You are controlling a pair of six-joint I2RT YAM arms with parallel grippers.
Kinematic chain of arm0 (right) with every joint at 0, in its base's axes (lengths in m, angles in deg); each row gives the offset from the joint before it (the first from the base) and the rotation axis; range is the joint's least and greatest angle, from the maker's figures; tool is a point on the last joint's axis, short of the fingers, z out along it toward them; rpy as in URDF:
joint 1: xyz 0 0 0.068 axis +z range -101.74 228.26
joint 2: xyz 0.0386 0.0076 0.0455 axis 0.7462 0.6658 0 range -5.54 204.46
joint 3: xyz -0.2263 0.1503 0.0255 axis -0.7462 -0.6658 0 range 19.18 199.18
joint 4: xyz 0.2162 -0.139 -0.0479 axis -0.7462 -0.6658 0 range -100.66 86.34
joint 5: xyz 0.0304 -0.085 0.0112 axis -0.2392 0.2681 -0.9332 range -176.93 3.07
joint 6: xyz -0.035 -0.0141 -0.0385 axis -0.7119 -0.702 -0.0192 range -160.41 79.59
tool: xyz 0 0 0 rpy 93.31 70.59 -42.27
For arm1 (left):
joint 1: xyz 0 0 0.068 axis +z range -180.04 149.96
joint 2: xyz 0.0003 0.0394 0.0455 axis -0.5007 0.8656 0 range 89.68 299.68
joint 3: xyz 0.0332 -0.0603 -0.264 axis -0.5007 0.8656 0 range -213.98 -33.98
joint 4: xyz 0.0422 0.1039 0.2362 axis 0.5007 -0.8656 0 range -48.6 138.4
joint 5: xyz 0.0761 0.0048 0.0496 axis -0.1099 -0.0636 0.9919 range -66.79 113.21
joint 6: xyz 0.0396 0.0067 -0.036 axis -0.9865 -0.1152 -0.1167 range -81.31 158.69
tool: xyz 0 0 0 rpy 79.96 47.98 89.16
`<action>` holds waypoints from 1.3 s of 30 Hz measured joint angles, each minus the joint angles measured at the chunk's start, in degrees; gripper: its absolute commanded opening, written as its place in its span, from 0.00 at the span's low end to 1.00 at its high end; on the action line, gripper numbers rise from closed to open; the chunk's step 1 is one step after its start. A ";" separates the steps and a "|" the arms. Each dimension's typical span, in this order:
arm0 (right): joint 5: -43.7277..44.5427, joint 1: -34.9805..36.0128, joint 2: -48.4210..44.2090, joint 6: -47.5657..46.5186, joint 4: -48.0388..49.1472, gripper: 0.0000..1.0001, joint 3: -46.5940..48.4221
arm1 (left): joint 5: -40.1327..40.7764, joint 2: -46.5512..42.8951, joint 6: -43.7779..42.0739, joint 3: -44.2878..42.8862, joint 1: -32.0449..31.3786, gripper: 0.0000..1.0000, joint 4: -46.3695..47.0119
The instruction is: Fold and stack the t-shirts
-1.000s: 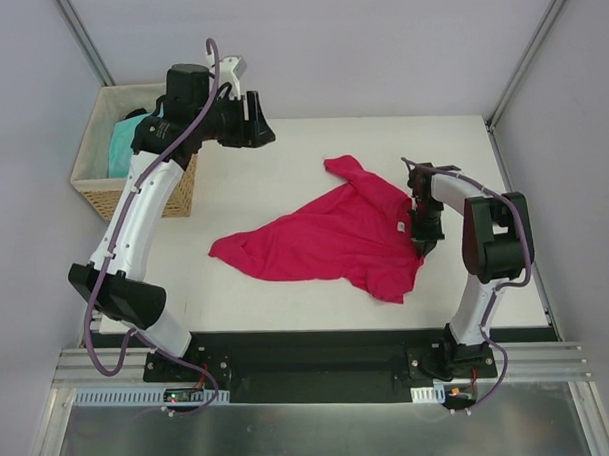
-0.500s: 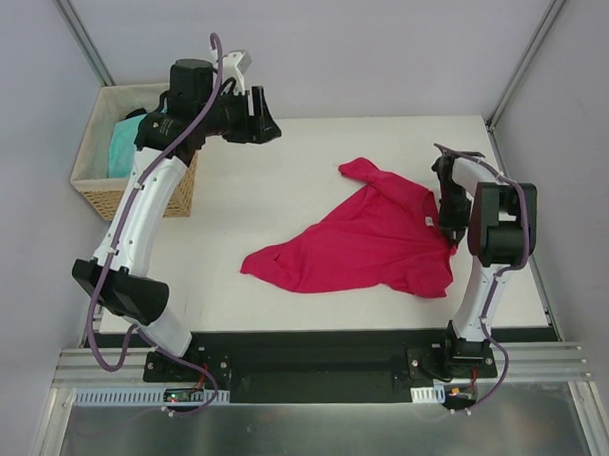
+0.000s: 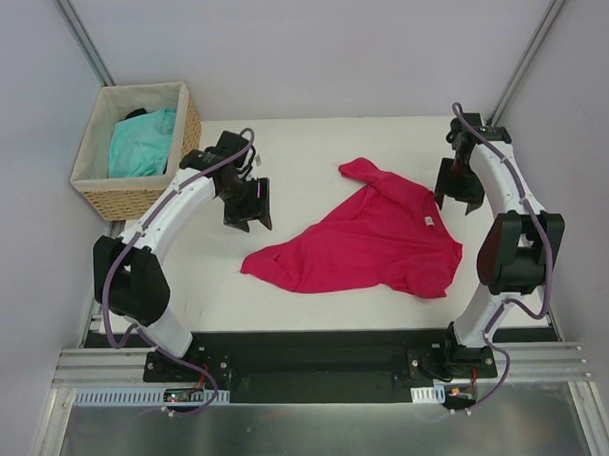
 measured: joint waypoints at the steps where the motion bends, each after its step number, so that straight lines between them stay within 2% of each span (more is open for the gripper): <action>1: -1.31 0.00 -0.79 0.00 0.44 0.60 -0.61 | 0.13 -0.63 0.48 1.55 -0.24 0.58 -0.15; 8: -14.95 0.39 -1.55 -0.07 7.50 0.58 -14.14 | 2.25 -5.66 2.93 10.12 -0.33 0.57 0.50; 12: -21.11 1.68 1.68 -1.27 8.66 0.54 -14.97 | 3.28 -3.78 3.63 10.80 -0.61 0.57 1.46; 14: -22.88 2.25 3.02 -1.73 9.01 0.47 -14.73 | 3.28 -1.99 3.63 10.78 -1.01 0.56 1.92; 16: -24.55 2.75 3.93 -2.19 9.05 0.30 -14.69 | 3.26 -0.09 3.63 10.67 -1.14 0.55 2.19; 18: -25.92 3.02 4.66 -2.51 8.72 0.28 -14.16 | 3.23 2.08 3.61 10.38 -1.44 0.56 2.19; 21: -27.28 3.19 5.66 -2.91 8.61 0.17 -12.79 | 3.04 4.28 3.56 9.11 -1.46 0.56 1.86; 23: -27.87 3.34 6.19 -2.97 8.52 0.15 -11.85 | 2.91 4.66 3.43 7.82 -1.46 0.56 1.27; 27: -28.24 3.76 8.44 -2.80 8.37 0.01 -9.90 | 2.51 4.72 2.89 1.90 -1.46 0.56 -0.92; 32: -27.26 5.57 12.98 -2.54 7.72 0.01 -9.11 | 2.36 4.81 1.53 -8.17 -1.46 0.56 -3.67; 39: -24.59 8.50 19.12 -2.29 4.90 0.01 -2.89 | 1.99 5.20 -0.46 -22.97 -1.46 0.57 -9.40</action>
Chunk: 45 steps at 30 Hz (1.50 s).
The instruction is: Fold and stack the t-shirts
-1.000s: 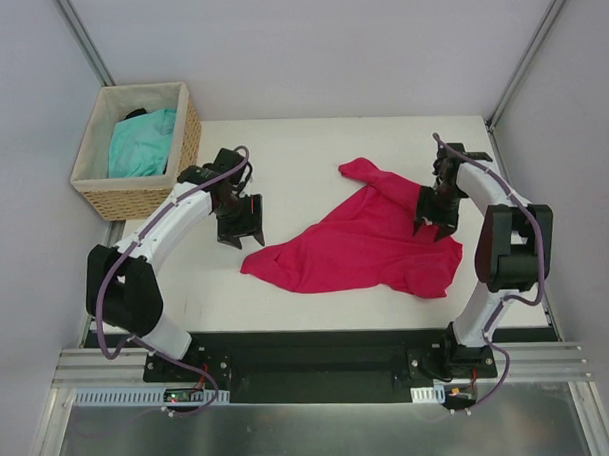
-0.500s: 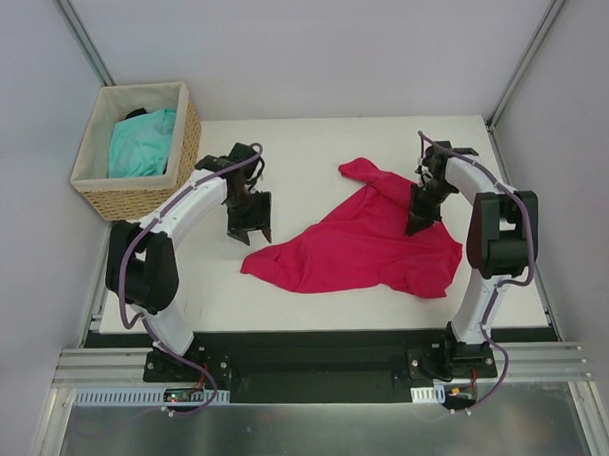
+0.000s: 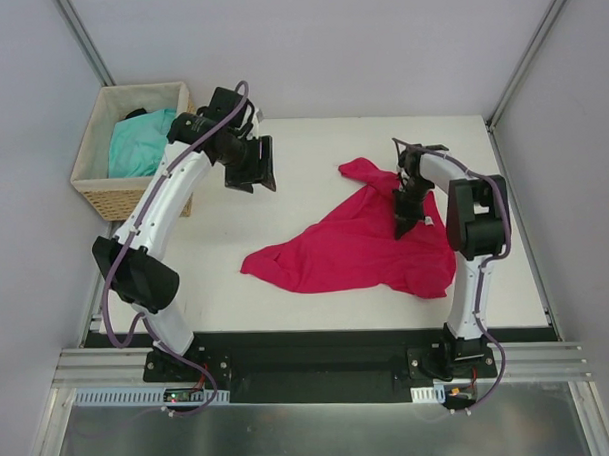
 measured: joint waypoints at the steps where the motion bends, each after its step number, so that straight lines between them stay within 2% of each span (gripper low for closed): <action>1: 0.50 0.26 0.44 0.04 -0.22 0.01 0.85 | 0.02 0.04 -0.39 -1.51 0.02 0.56 -0.81; 6: 3.52 1.31 6.56 0.22 -4.46 0.01 11.61 | -0.02 0.72 -0.98 -7.32 0.13 0.57 -4.20; 15: 6.32 1.53 22.38 1.29 -11.74 0.01 42.16 | 0.00 1.16 -0.94 -11.65 0.57 0.57 -7.23; 24: 3.69 0.94 22.21 4.52 -10.56 0.01 41.79 | -3.28 1.49 -0.74 -11.78 1.27 0.56 -8.26; 26: 3.87 0.85 21.09 4.87 -10.12 0.12 41.07 | -4.28 2.12 -1.01 -10.97 1.25 0.56 -8.81; 27: 4.15 0.85 19.71 4.94 -9.38 0.28 40.13 | -4.46 2.38 -1.20 -9.97 1.14 0.56 -8.98; 29: 5.35 0.90 15.82 5.60 -8.59 0.38 37.18 | -4.17 2.91 -2.43 -6.23 0.66 0.56 -8.59; 35: 13.16 0.79 -4.90 5.70 -8.61 0.39 25.11 | -7.06 6.86 -4.33 2.05 -1.14 0.56 -6.47; 39: 17.16 -1.20 -17.00 5.53 -8.50 0.40 10.32 | -8.70 7.28 -6.40 6.10 -2.60 0.56 -3.08; 43: 13.97 -6.43 -24.06 5.31 -3.74 0.40 -8.37 | -9.66 7.13 -9.94 12.48 -5.75 0.57 2.19; 45: 10.97 -7.98 -25.77 5.31 -0.70 0.40 -14.45 | -10.32 7.06 -10.75 15.80 -7.04 0.56 5.31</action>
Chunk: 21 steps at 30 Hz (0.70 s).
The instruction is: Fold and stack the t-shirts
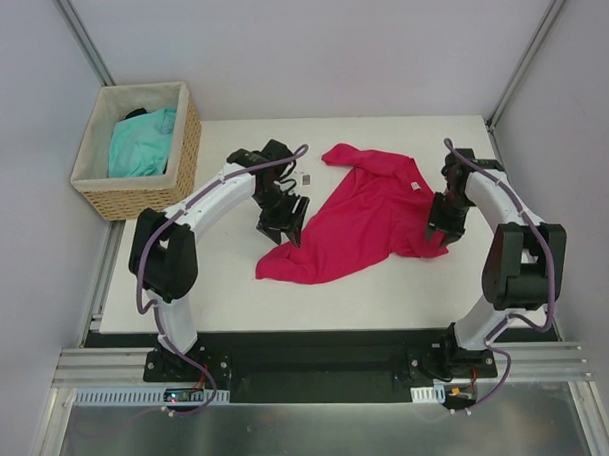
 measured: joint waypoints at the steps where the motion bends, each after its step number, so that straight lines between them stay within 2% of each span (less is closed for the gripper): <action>1: -1.55 -0.22 -0.85 0.00 1.73 0.40 -2.54 | -0.55 0.02 -0.37 1.33 -0.59 0.56 1.33; 5: -6.43 0.20 -5.07 -0.02 8.61 0.40 -9.20 | -1.01 0.15 -0.81 2.25 -1.03 0.54 4.74; 6: -7.28 0.26 -5.99 -0.04 9.99 0.40 -10.27 | -0.98 0.17 -0.83 2.25 -1.03 0.49 5.75; 8: -8.50 0.28 -7.45 -0.04 12.39 0.40 -12.24 | -0.70 0.52 -0.79 2.34 -1.03 0.26 7.69; 9: -8.87 0.28 -8.00 -0.07 13.18 0.41 -12.94 | -0.66 0.92 -0.63 2.40 -1.01 0.06 8.39; 10: -9.33 0.28 -8.57 -0.07 13.92 0.40 -13.62 | -0.57 1.70 -0.70 2.40 -1.01 0.00 9.62; 17: -10.73 0.28 -12.15 -1.20 16.70 0.40 -14.25 | 0.26 11.19 -0.02 3.41 -1.05 0.00 17.31; 21: -10.71 0.28 -13.03 -1.75 16.79 0.40 -14.10 | 1.36 11.52 0.42 7.15 -1.09 0.00 19.93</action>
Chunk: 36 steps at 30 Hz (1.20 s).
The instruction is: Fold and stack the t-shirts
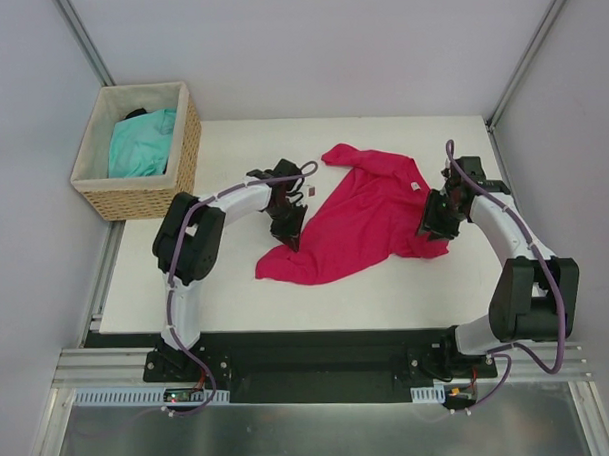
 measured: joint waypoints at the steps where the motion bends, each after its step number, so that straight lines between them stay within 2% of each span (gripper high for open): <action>1: 0.00 0.00 0.00 -0.13 0.00 0.40 0.00 | 0.09 -0.31 0.24 1.25 -0.07 0.00 1.09; 6: 0.00 0.00 0.00 -0.46 0.00 0.40 0.00 | 1.49 -3.37 0.85 6.08 -0.11 0.00 4.17; 10: 0.00 0.00 0.00 -0.66 -0.20 0.40 0.61 | 6.58 -3.39 3.04 5.53 -0.46 0.00 3.30; 19: -0.02 0.00 -0.48 -0.70 -0.46 0.39 3.45 | 23.52 4.33 5.22 -8.48 -0.55 0.00 -2.73; 24: 0.00 0.00 -3.52 -0.68 -1.27 0.40 3.45 | 25.77 11.26 4.90 -19.89 2.99 0.00 -3.23; 28: 0.07 0.00 -6.12 -0.85 -2.25 0.40 3.45 | 26.82 13.40 5.33 -23.43 6.88 0.00 -2.78; 32: 0.00 0.00 -7.17 -2.01 -4.55 0.40 3.41 | 26.73 13.55 5.66 -23.63 9.84 0.27 -2.80; 35: -0.63 0.02 -7.58 -2.91 -6.88 0.40 3.41 | 25.99 12.81 5.97 -22.60 10.64 0.42 -2.16; 36: -0.92 0.13 -7.63 -3.28 -7.61 0.40 3.41 | 25.68 12.33 5.92 -22.05 10.56 0.54 -2.08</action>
